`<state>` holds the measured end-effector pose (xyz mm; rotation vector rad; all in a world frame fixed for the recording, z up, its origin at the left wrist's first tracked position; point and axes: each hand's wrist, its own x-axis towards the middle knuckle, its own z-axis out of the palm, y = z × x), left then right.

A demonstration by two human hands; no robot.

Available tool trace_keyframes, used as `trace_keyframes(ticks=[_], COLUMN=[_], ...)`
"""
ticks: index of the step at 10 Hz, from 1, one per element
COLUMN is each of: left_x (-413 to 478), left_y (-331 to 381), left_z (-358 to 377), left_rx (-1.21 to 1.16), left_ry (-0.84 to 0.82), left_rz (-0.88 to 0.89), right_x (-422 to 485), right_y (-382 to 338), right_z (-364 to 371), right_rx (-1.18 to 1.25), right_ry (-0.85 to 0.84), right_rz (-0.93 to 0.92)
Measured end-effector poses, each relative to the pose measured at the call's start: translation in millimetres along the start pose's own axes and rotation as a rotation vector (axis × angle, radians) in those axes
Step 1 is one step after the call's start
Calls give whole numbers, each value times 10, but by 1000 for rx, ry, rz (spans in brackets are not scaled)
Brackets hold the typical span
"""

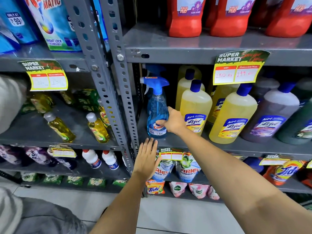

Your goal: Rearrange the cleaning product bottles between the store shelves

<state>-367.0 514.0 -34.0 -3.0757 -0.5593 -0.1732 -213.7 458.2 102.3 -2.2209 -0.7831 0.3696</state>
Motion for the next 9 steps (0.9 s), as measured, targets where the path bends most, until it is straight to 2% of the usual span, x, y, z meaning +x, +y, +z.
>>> trace_keyframes(ticks=[7,9], left_x=[-29,-49], left_y=[36,56], left_z=[-29,-126], left_rx=[26,-31], left_ry=[-62,-15], left_rz=[-30,-19], right_x=[-128,-129], right_y=[57,99], right_z=[-24,28], right_rx=[-28,18], right_ry=[6,-12], right_rz=[-6,-3])
